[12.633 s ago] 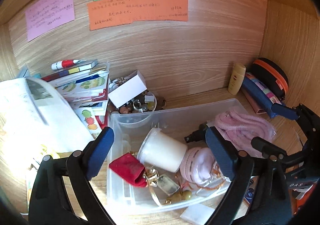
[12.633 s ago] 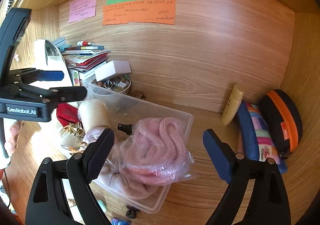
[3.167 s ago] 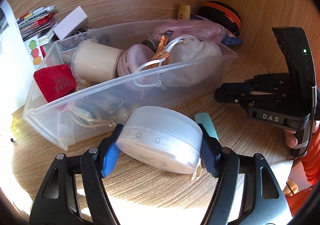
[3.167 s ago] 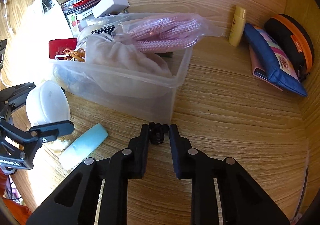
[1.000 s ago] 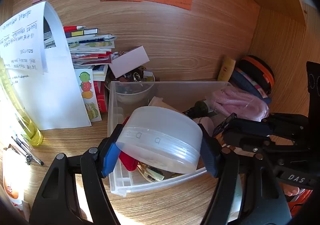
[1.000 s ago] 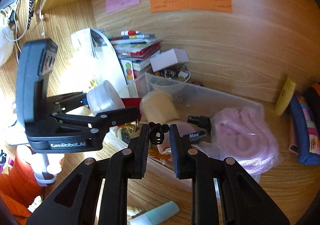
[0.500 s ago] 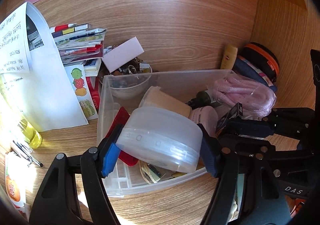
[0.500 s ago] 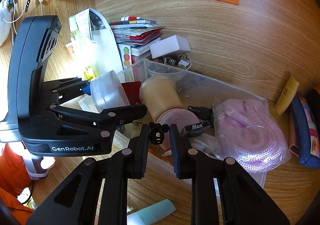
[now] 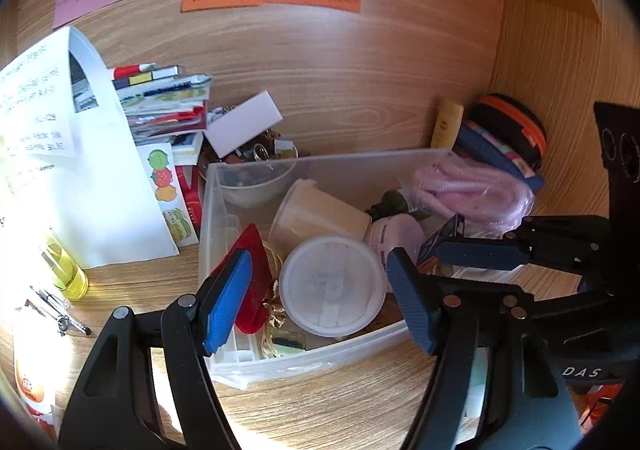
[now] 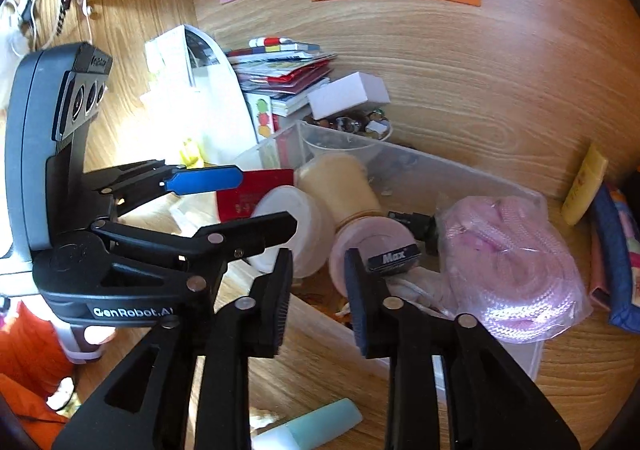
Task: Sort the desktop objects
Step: 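Open both tools to drop the container and black object into the box, then withdraw both tools from the box toward the mint tube and shell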
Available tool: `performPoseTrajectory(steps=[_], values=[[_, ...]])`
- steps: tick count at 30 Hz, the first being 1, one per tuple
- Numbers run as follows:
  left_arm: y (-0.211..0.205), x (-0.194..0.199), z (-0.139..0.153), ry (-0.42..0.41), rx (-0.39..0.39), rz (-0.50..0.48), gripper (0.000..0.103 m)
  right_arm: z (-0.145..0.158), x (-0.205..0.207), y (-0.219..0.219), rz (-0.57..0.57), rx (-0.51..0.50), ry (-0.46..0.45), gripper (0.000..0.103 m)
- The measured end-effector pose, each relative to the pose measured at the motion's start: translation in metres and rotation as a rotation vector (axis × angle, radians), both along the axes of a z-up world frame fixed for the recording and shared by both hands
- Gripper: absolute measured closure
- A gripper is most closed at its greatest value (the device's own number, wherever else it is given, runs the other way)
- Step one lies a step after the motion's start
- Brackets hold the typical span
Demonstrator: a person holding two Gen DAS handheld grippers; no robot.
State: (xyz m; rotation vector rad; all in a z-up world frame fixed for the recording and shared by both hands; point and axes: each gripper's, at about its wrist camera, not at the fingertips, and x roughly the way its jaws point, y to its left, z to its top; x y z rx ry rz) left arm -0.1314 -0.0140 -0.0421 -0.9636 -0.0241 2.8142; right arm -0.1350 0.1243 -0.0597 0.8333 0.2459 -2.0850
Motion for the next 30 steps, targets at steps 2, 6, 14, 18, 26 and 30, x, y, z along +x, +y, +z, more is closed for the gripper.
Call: performPoseTrajectory(steps=[2,6,14,18,26,30], values=[[-0.001,0.003,0.003,0.015,-0.002,0.006,0.033,0.005,0.003,0.002,-0.008,-0.004,0.018,0.071],[-0.001,0.009,0.014,0.036,-0.002,0.017,0.033,0.017,0.011,0.008,-0.019,-0.016,0.054,0.061],[-0.002,0.025,0.024,0.047,-0.019,0.021,0.033,0.028,0.034,0.024,-0.029,-0.014,0.121,0.030],[0.001,0.035,0.023,0.039,-0.045,0.023,0.033,0.027,0.039,0.031,-0.036,-0.001,0.134,0.026],[0.004,0.058,0.017,0.024,-0.077,0.044,0.019,0.021,0.048,0.045,-0.053,0.045,0.116,0.026],[0.006,0.068,0.011,-0.005,-0.081,0.036,0.016,0.014,0.053,0.054,-0.071,0.066,0.101,0.022]])
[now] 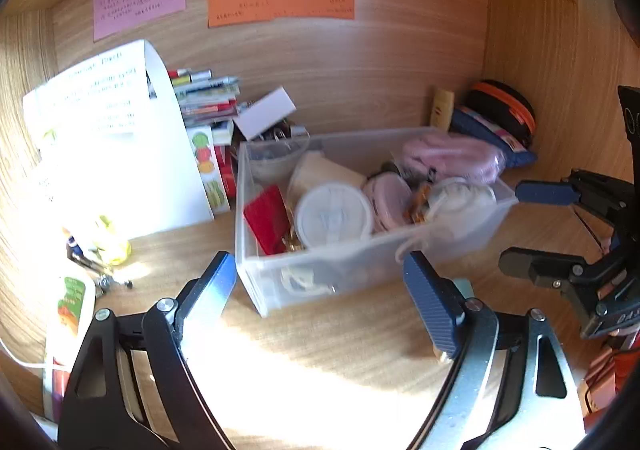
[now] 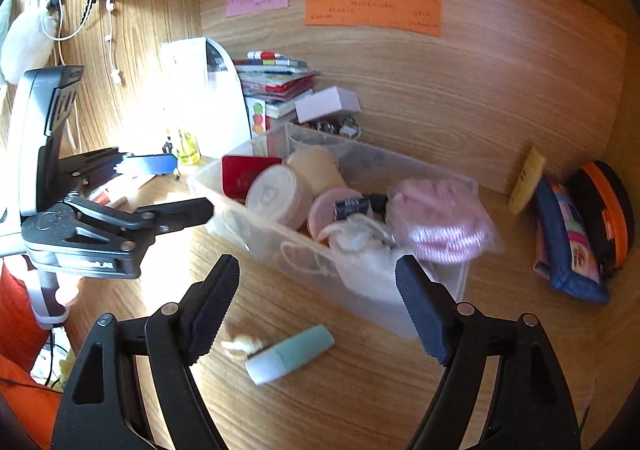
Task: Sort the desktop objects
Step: 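Withdraw both tools from the box toward the mint tube and shell, then grasp the beige shell piece with the left tool while the right tool grasps the mint-green tube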
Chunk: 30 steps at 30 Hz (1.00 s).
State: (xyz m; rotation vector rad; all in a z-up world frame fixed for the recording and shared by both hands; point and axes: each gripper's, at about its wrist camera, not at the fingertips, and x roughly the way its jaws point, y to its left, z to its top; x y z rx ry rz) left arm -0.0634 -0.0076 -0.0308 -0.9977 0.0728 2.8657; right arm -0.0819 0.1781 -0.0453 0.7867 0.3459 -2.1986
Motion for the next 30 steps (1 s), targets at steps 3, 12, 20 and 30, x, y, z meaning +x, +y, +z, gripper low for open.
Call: performPoseTrajectory(steps=[3,12,20,30], values=[[0.004,0.006,-0.008,-0.030,0.003,-0.016,0.015,-0.005,0.006,0.007,-0.017,0.015,0.006,0.019],[0.029,0.019,-0.036,-0.124,-0.011,-0.079,0.016,-0.025,0.019,0.023,-0.035,0.039,-0.030,0.018],[0.045,0.024,-0.055,-0.211,0.020,-0.127,0.028,-0.044,0.030,0.031,-0.004,0.077,-0.058,0.018],[0.062,0.014,-0.068,-0.279,0.017,-0.165,0.050,-0.054,0.036,0.038,0.028,0.089,-0.081,0.018]])
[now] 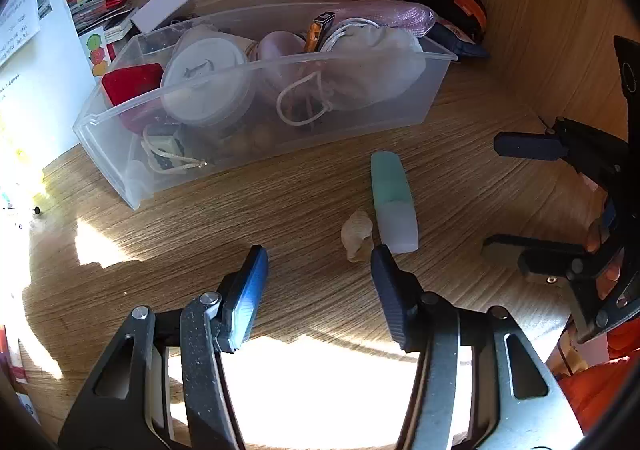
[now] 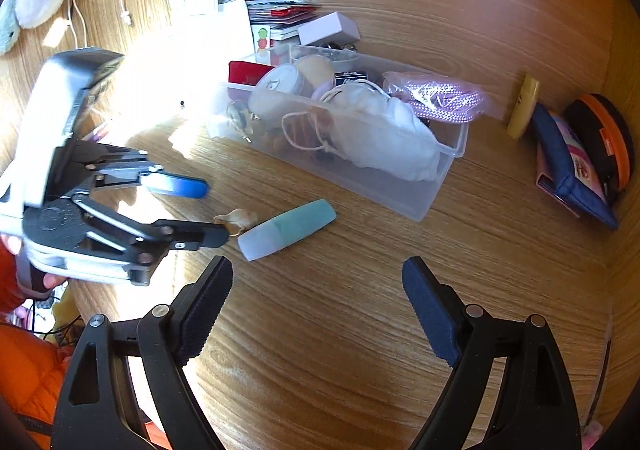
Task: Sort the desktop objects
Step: 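Grasp the beige shell piece with the left tool while the right tool grasps the mint-green tube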
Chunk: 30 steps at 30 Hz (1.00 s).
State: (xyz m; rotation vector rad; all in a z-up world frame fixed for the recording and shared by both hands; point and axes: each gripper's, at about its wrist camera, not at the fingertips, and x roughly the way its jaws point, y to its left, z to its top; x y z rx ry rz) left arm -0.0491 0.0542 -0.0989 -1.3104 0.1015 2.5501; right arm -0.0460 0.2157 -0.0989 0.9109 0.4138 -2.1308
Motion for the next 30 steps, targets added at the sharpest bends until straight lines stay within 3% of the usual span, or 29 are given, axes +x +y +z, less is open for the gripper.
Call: performPoseTrajectory(steps=[12,16,21,26,30], values=[[0.010,-0.013,0.000,0.021,-0.020,-0.050,0.057,-0.013,-0.003,-0.017,0.046,0.055,-0.024,0.016],[0.008,-0.013,0.000,0.025,-0.008,-0.065,0.065,-0.018,-0.004,-0.027,0.053,0.080,-0.027,0.016],[0.004,-0.014,0.000,0.031,0.004,-0.072,0.086,-0.023,-0.008,-0.036,0.045,0.100,-0.023,0.016],[-0.004,-0.015,0.000,0.034,0.041,-0.054,0.086,-0.018,-0.005,-0.039,0.030,0.098,0.050,0.016],[-0.018,-0.014,0.006,0.059,0.103,-0.012,0.086,-0.012,-0.011,-0.042,0.018,0.073,0.048,0.020]])
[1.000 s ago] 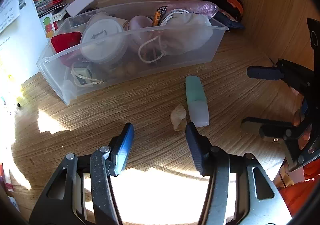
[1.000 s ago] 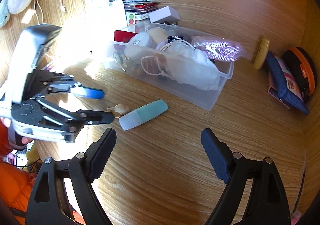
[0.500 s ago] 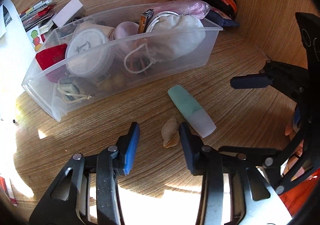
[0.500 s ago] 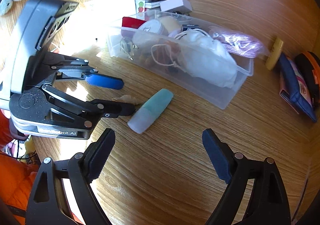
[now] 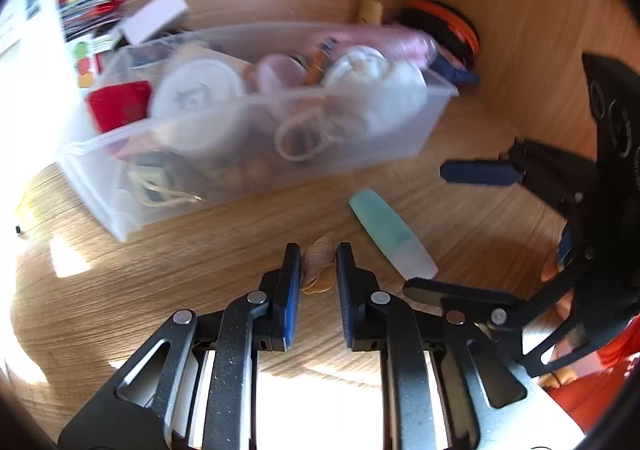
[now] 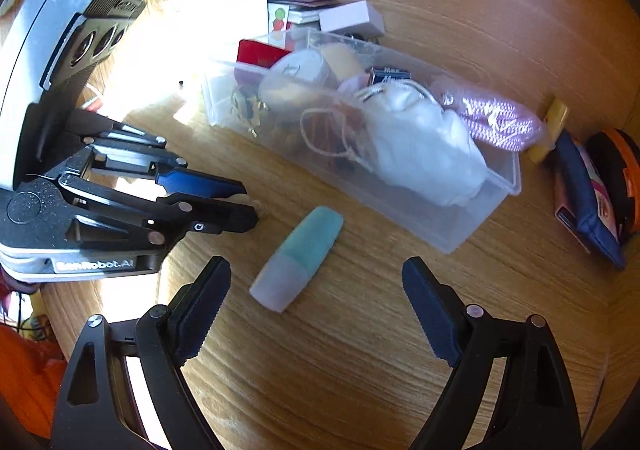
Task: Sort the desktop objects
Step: 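Grasp the beige shell piece with the left tool while the right tool grasps the mint-green tube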
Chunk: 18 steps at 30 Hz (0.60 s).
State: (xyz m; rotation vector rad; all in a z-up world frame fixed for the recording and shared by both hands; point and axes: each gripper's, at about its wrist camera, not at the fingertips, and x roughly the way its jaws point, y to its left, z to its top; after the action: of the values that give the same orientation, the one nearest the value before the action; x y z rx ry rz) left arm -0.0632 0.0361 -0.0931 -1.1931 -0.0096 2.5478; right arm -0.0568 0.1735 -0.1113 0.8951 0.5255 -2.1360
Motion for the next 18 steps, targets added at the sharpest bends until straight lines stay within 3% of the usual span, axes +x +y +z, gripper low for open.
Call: performPoseTrajectory(steps=[8,13,18], values=[[-0.002,0.006,0.010,0.096,-0.015,0.056,0.086,-0.010,-0.019,-0.021,-0.020,0.016,-0.109,0.053],[-0.005,0.009,0.012,0.106,0.005,0.039,0.086,-0.013,-0.016,-0.032,0.009,0.029,-0.106,0.080],[-0.014,0.013,0.015,0.120,0.044,0.048,0.086,-0.015,-0.013,-0.035,0.014,0.033,-0.083,0.080]])
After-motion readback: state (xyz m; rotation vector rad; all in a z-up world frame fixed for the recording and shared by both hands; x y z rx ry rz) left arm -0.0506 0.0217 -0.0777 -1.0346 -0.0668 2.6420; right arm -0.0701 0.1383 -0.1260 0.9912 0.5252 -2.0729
